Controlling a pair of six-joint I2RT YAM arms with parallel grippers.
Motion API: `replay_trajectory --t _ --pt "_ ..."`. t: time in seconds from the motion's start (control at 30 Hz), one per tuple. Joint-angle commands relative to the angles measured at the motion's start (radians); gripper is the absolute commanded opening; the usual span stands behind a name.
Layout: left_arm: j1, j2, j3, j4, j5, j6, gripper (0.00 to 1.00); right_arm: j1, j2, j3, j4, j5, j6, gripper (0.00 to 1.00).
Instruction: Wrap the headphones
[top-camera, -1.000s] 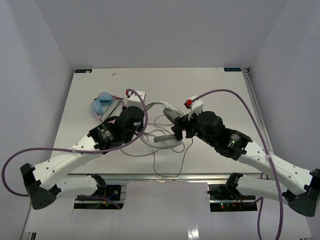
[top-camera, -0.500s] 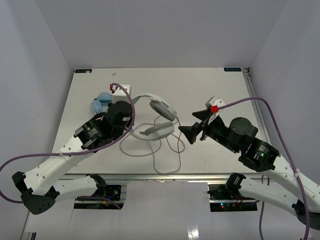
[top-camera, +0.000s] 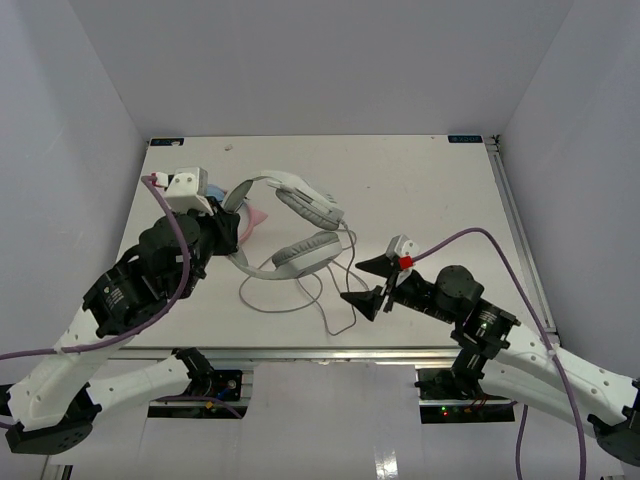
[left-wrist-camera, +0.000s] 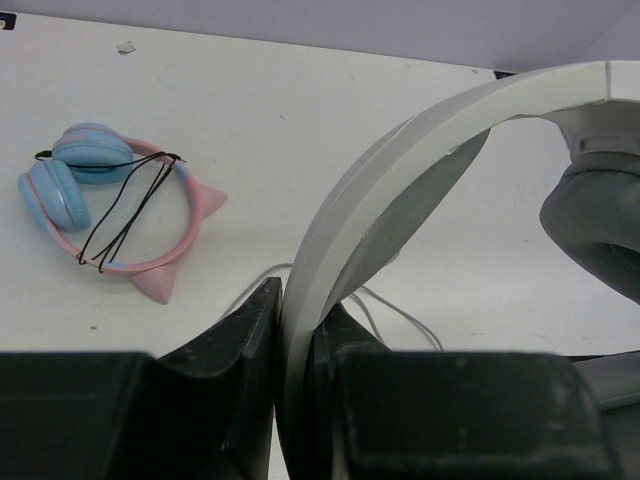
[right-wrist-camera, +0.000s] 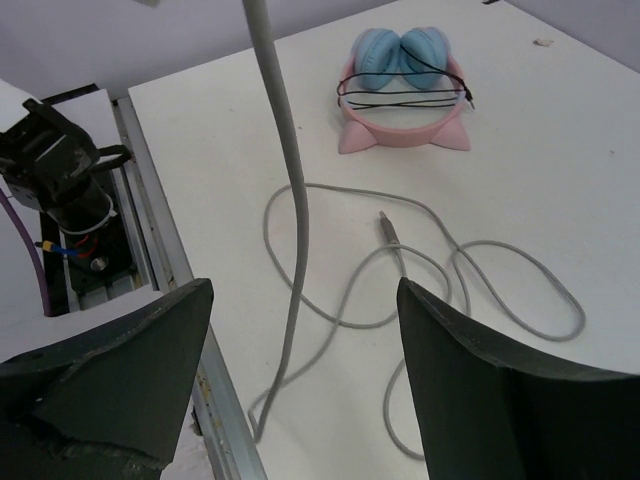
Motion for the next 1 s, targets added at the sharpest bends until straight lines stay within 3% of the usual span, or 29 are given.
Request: replay_trajectory --t 0.0,0.2,0.4,0.73,0.87,0.97 --pt "0.002 -0.040 0.055 0.087 0.050 -0.062 0.00 0.006 0.072 -0.072 0.269 -0.092 0.030 0.78" --pt "0.001 -0.075 0.053 0.106 0.058 -0.082 0.00 0.008 0.164 -0.158 0.453 -0.138 0.073 0.72" --pt "0.002 -0.102 0.043 0.127 0.078 -0.096 0.00 0.017 0.248 -0.206 0.543 -0.157 0.098 0.62" --pt "0.001 -0.122 0.000 0.154 0.086 -0.112 0.00 0.046 0.361 -0.219 0.664 -0.151 0.122 0.57" --pt "0.001 -0.135 -0.001 0.156 0.093 -0.114 0.00 0.049 0.382 -0.217 0.660 -0.124 0.127 0.41" --pt "0.001 -0.164 -0.026 0.207 0.174 -0.113 0.00 0.047 0.414 -0.212 0.661 -0.092 0.133 0.14"
